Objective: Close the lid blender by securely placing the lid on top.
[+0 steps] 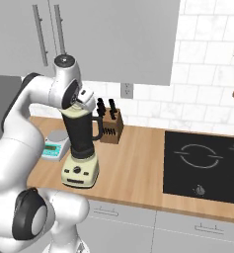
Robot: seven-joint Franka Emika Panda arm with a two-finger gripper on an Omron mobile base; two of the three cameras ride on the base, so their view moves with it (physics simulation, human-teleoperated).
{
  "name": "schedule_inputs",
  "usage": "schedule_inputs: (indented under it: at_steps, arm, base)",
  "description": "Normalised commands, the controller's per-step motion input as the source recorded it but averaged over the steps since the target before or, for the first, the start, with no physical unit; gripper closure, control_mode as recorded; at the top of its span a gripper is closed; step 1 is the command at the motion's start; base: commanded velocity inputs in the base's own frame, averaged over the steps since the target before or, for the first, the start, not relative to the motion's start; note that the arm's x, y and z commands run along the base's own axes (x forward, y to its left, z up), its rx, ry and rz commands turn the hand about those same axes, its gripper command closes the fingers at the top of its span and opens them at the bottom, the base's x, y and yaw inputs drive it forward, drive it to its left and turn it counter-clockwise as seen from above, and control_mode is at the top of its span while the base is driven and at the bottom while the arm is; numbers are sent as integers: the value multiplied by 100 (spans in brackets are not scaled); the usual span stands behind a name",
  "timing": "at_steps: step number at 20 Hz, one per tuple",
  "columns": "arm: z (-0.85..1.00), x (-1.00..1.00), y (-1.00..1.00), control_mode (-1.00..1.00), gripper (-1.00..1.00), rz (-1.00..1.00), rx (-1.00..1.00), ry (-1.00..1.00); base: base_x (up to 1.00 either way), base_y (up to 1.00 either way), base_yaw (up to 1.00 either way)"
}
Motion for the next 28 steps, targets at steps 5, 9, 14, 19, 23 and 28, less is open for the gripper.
schedule_inputs:
  at_steps: [5,9,14,19,23,28]
  arm:
    - [11,-3,6,-100,-100,1,-3,0]
    - [8,-32,10,-100,-100,0,-12,-1]
    - [0,-38,2,-100,-100,0,-13,-6]
    - [-29,-3,0,-100,-100,-3,-12,4]
    - [-1,-7,0,-100,-100,-3,-1,0]
    - [-2,-1,0,-100,-100,-5,0,0]
  base:
    - [0,0,0]
    - [0,0,0]
    - [0,0,0]
    - [0,0,0]
    - [0,0,0]
    - [0,0,0]
